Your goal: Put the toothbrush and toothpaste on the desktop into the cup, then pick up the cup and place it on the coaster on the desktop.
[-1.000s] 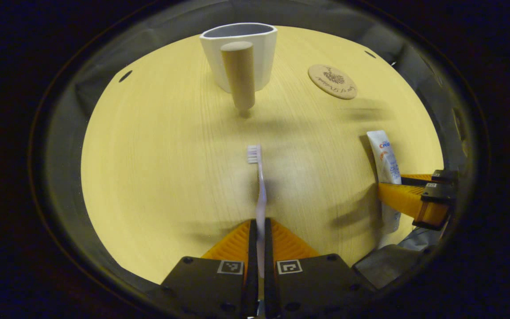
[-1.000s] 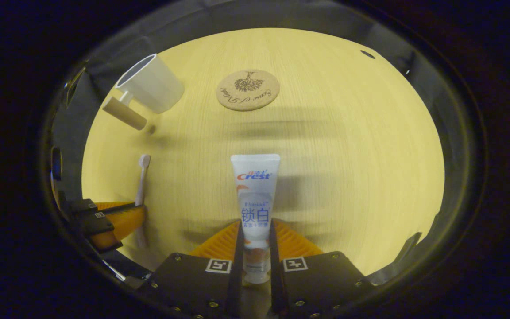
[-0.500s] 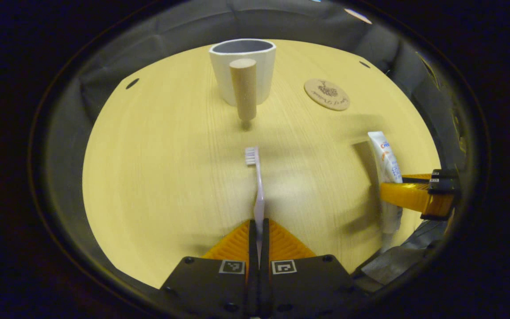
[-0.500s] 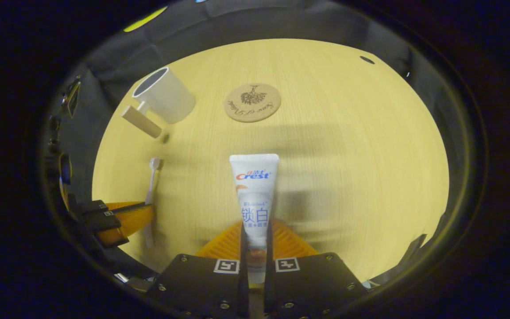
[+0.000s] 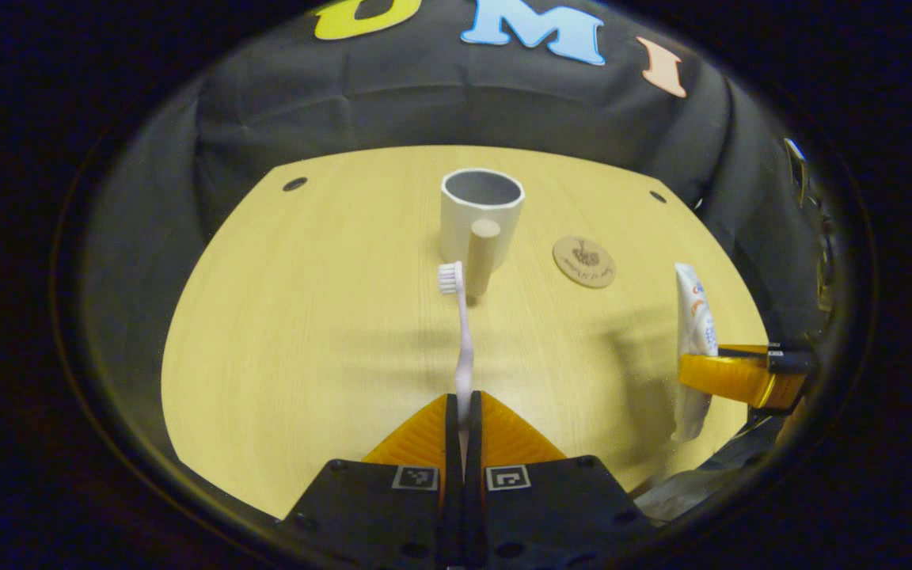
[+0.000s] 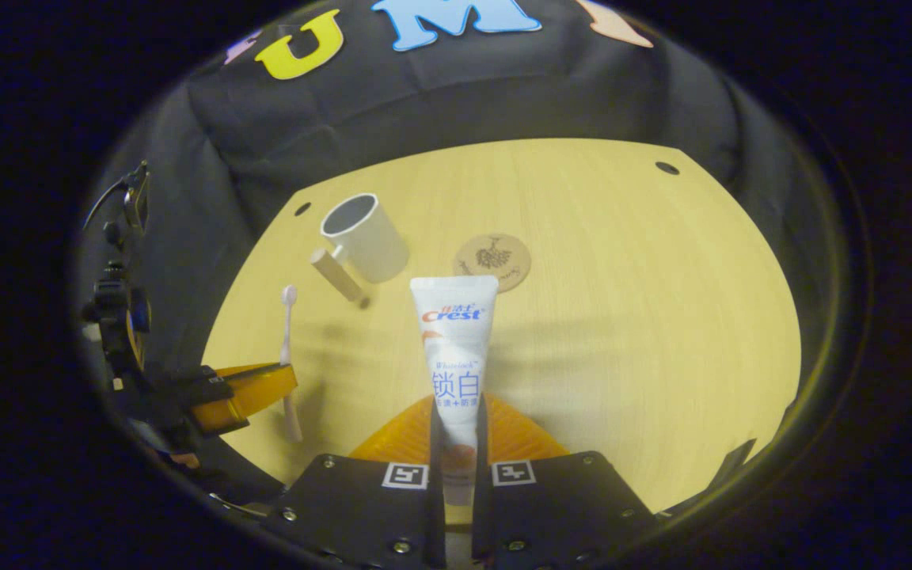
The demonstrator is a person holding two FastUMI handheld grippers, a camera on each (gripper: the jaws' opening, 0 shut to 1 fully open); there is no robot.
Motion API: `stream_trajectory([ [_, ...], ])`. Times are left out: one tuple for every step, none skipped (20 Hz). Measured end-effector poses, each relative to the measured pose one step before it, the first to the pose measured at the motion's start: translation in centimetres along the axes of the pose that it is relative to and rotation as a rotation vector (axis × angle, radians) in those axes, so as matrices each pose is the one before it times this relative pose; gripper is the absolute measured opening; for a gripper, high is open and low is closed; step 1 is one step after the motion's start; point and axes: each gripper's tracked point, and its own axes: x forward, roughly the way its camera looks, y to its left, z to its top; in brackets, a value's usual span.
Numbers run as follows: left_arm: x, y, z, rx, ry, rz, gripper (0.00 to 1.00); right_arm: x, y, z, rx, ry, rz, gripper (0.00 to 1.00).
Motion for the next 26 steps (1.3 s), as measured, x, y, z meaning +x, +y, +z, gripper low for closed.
stream_trajectory([
  [-0.797,0.659,1.056,-0.00776,-0.04454,0.00521,0.08,-0.287,0.455,0.500,-0.01429,-0.02653,0.01318,0.15],
  [-0.784,0.481,1.252,-0.00794,-0.04813,0.00202,0.13,-0.324,0.448,0.656,-0.01500,-0.02906,0.01159,0.15],
  [-0.628,0.641,1.072,-0.00877,-0.04945,0.00221,0.08,-0.337,0.386,0.737,-0.01643,-0.03384,0.00993,0.15],
  [-0.563,0.524,1.146,-0.00685,-0.04382,0.00227,0.08,-0.323,0.257,0.800,-0.01616,-0.03242,0.00393,0.15],
  [-0.677,0.782,1.129,-0.00690,-0.05315,-0.00059,0.08,-0.336,0.227,0.619,-0.01426,-0.02989,0.00312,0.15],
  [-0.317,0.584,0.877,-0.00499,-0.04554,-0.00178,0.08,-0.260,0.263,0.849,-0.01119,-0.02946,0.00364,0.14],
  [-0.217,0.302,0.375,-0.00146,-0.03665,-0.00208,0.13,-0.373,0.177,0.766,-0.00757,-0.02837,0.00454,0.15],
  [-0.210,0.502,0.805,0.00152,-0.04659,-0.00440,0.08,-0.220,0.280,0.654,-0.00479,-0.02201,0.00634,0.14],
  [0.014,0.184,1.128,0.00424,-0.03790,-0.00637,0.08,-0.150,0.141,0.418,-0.00001,-0.01551,0.00169,0.14],
  [0.026,0.188,1.267,0.00676,-0.04242,-0.00421,0.08,-0.211,0.058,0.443,0.00144,-0.00903,0.00052,0.14],
  [-0.004,0.111,1.773,0.00903,-0.04341,-0.00591,0.08,-0.117,0.097,0.178,-0.00003,-0.00671,-0.00136,0.15],
  [0.448,0.078,1.201,0.00657,-0.03519,-0.00382,0.08,-0.045,0.021,0.157,-0.00221,-0.00697,-0.00452,0.14],
  [0.761,-0.136,1.046,0.00369,-0.02866,-0.00625,0.08,-0.025,0.023,0.124,-0.00363,-0.00828,-0.00423,0.15],
  [0.930,-0.101,1.095,0.00140,-0.03200,-0.00721,0.07,-0.141,-0.042,0.118,-0.00428,-0.01103,-0.00476,0.14],
  [0.763,-0.237,0.901,0.00003,-0.02724,-0.00900,0.07,-0.232,0.014,0.229,-0.00323,-0.01638,-0.00680,0.14],
  [0.735,-0.252,1.209,-0.00049,-0.03425,-0.01171,0.07,-0.219,0.003,0.312,-0.00194,-0.01834,-0.00460,0.14],
  [0.699,-0.176,0.962,-0.00017,-0.03899,-0.01143,0.07,-0.198,0.146,0.208,-0.00082,-0.01732,-0.00353,0.14],
  [0.412,-0.146,0.873,-0.00312,-0.04295,-0.00714,0.07,-0.201,0.005,0.302,-0.00132,-0.01311,-0.00406,0.14],
  [0.494,-0.060,0.848,-0.00877,-0.03651,-0.00627,0.07,-0.107,-0.013,0.022,-0.00125,-0.00763,-0.00473,0.15],
  [1.183,-0.304,0.907,-0.00668,-0.03106,-0.01228,0.07,-0.142,-0.109,0.068,-0.00057,-0.00254,-0.00846,0.14],
  [0.977,-0.205,0.390,-0.00227,-0.02153,-0.01000,0.07,0.126,-0.052,-0.004,0.00154,-0.00014,-0.01003,0.14],
  [1.355,-0.315,0.142,0.00036,-0.01420,-0.02011,0.07,-0.006,-0.144,-0.055,0.00343,0.00360,-0.01094,0.14],
  [1.175,-0.458,-0.351,0.00188,-0.00935,-0.01462,0.07,-0.051,-0.071,0.062,0.00475,0.00212,-0.01119,0.14],
  [1.056,-0.462,-0.396,-0.00083,-0.00400,-0.01789,0.07,-0.020,-0.058,-0.011,0.00412,0.00420,-0.01254,0.14],
  [0.953,-0.354,-0.810,-0.00586,0.00354,-0.01735,0.07,-0.029,-0.005,-0.177,0.00413,0.00441,-0.01319,0.14],
  [0.832,-0.009,-0.802,-0.00919,0.01203,-0.00740,0.07,0.020,-0.103,-0.136,0.00285,0.00457,-0.01170,0.14],
])
